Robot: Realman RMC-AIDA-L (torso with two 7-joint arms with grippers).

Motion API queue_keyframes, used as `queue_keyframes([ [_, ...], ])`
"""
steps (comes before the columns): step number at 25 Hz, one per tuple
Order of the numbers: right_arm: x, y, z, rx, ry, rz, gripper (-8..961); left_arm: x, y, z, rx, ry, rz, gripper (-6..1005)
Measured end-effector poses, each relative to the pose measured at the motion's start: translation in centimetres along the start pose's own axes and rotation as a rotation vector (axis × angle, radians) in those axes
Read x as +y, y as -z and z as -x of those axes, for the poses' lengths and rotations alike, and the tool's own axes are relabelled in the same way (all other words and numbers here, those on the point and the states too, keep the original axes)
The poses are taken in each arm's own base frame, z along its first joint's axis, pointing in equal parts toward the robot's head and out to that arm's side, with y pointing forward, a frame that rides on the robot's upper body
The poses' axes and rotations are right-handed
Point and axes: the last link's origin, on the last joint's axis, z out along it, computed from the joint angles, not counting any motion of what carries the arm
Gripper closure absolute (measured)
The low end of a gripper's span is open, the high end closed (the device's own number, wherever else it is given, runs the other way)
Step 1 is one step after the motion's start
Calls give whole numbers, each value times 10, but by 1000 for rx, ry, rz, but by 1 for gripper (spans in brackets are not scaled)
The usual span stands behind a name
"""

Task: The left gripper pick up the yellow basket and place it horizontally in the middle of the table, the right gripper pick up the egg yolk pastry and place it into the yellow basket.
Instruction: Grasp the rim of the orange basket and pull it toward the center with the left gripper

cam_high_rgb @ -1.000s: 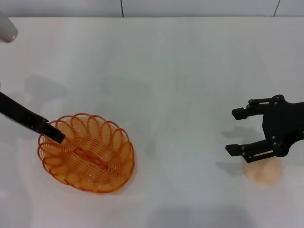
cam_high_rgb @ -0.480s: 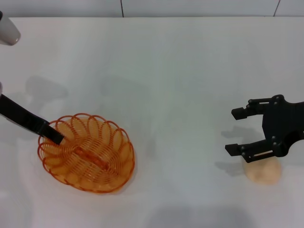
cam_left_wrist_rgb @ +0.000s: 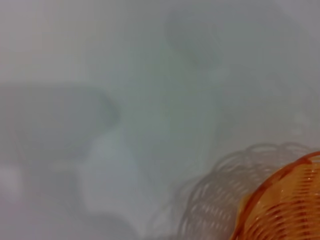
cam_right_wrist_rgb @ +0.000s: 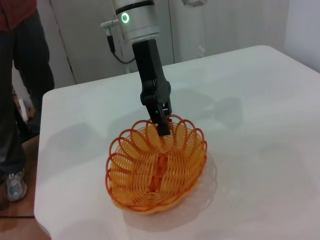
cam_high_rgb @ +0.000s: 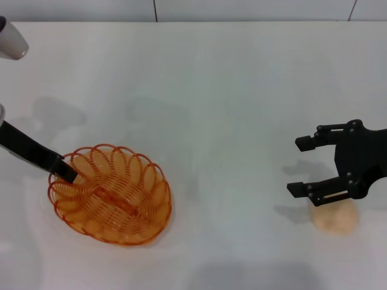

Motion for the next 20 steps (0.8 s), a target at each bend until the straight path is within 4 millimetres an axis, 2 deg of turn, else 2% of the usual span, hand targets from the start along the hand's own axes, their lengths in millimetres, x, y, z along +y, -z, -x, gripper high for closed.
queue_keyframes([
  [9,0,0,0,-1,-1,0,111,-2,1,0,-4,0,-9,786],
  [12,0,0,0,-1,-1,-1,111,-2,2,-1,-3,-2,-9,873],
  [20,0,1,0,-2,-1,-2,111,0,4,-1,-6,-10,-1,904],
])
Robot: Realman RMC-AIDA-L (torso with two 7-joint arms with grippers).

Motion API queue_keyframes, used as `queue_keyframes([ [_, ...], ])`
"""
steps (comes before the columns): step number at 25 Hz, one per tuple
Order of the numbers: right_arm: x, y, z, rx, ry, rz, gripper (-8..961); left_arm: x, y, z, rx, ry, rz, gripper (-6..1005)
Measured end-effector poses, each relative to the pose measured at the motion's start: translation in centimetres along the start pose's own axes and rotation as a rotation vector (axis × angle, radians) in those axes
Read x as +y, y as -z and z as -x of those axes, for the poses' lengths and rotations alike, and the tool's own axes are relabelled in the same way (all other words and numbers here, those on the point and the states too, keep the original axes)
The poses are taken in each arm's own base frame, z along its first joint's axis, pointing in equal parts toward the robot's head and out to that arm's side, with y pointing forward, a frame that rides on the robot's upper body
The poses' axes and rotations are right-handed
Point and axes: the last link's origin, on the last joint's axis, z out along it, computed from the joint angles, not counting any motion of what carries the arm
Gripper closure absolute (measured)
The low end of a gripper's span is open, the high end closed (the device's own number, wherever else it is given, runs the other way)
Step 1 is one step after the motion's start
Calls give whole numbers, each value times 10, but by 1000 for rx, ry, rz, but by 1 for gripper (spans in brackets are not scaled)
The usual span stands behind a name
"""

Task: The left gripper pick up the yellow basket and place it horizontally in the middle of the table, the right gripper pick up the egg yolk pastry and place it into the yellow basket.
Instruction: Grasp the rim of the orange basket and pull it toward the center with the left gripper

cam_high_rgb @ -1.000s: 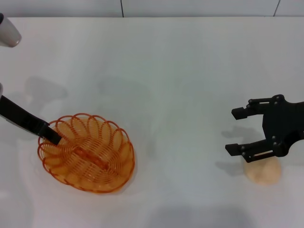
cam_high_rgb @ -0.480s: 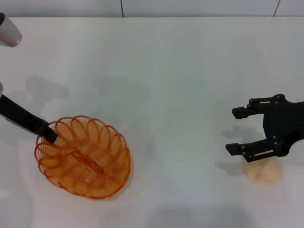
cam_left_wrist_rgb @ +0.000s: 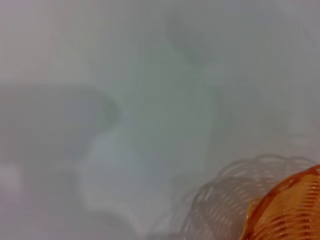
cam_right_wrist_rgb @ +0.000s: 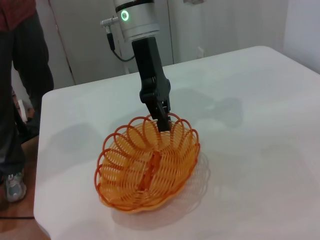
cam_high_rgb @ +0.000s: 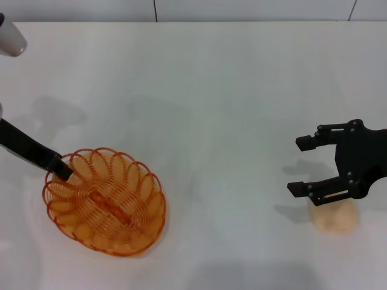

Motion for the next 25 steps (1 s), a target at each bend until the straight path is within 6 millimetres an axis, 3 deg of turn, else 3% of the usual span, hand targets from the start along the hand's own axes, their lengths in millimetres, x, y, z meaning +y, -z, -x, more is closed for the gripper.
queue_keyframes([
  [12,0,0,-1,-2,-5,-1,111,6,6,-9,72,6,58,909],
  [25,-3,0,4,-32,-4,-8,112,10,10,-20,152,160,116,917],
])
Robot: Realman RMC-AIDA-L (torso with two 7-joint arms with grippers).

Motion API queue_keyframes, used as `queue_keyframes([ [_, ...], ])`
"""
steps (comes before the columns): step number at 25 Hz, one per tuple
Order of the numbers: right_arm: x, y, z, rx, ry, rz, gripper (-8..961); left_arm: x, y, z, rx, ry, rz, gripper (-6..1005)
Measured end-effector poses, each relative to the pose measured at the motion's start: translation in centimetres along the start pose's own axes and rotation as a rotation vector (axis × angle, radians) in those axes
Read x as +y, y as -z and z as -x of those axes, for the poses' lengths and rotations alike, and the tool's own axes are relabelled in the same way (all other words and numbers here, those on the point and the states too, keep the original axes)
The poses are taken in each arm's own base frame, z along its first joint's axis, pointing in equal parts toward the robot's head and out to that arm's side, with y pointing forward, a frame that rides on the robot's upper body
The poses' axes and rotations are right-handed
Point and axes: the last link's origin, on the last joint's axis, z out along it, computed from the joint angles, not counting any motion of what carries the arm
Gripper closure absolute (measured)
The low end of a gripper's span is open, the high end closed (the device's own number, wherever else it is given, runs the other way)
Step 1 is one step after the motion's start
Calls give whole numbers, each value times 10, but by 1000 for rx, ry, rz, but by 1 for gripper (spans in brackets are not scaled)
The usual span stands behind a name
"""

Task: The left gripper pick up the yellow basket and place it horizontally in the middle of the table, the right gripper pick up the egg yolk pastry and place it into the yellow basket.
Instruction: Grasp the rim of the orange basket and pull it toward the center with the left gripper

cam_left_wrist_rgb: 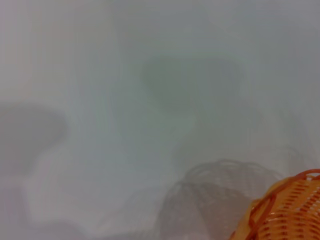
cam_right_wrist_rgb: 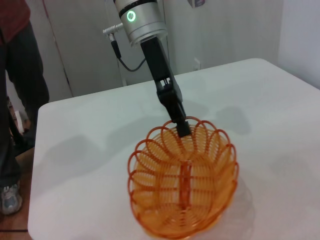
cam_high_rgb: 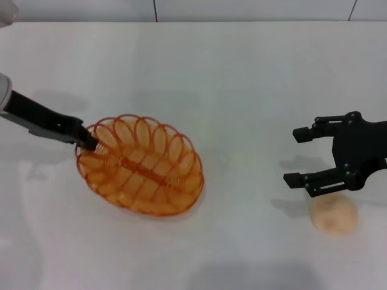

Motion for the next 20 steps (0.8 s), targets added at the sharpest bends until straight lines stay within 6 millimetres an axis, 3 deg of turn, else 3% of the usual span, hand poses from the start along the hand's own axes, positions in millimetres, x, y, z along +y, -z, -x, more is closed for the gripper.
queue_keyframes([
  [20,4,1,5,-14,11,22,112,5,-9,-13,141,317,113,917],
])
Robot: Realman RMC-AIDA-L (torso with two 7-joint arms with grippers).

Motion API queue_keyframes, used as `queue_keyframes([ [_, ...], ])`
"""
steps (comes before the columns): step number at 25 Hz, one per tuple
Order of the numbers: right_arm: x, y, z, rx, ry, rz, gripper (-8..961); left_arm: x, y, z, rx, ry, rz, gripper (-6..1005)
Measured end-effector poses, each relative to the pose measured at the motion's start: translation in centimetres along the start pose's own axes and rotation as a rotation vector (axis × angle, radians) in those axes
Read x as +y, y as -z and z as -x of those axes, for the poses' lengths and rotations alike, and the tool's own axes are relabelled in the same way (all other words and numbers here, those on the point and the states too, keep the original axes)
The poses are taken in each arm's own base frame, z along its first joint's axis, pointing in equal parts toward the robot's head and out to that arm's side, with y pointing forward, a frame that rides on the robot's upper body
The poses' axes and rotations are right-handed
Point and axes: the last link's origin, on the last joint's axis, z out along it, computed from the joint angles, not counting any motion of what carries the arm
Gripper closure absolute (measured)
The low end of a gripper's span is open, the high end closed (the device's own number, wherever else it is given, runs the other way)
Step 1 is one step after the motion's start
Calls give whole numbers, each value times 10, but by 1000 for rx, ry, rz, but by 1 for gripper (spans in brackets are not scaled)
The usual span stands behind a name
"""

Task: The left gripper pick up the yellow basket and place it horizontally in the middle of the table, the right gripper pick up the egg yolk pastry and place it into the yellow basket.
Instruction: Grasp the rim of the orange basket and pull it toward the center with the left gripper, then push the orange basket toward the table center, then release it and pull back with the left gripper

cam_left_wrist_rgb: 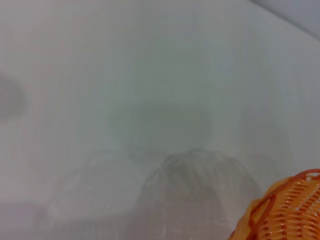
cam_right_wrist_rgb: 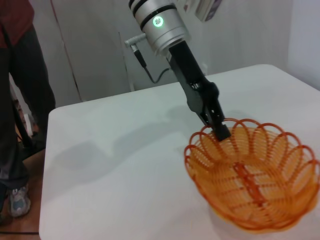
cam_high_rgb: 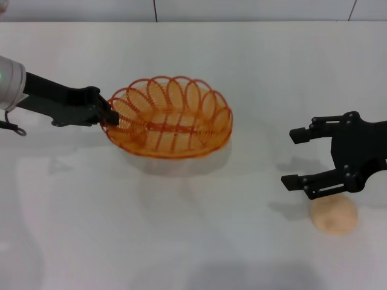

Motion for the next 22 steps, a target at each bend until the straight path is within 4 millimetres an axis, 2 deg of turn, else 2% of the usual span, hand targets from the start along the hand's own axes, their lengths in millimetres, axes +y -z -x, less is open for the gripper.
queue_keyframes([
  [4,1,1,2,-2,8,5,112,0,-5,3,-13,54,31,917],
  [13,3,0,5,-13,15,16,111,7,-11,1,-32,57,34,916],
  [22,4,0,7,-13,24,22,111,8,-7,-14,-46,7,-85,916],
])
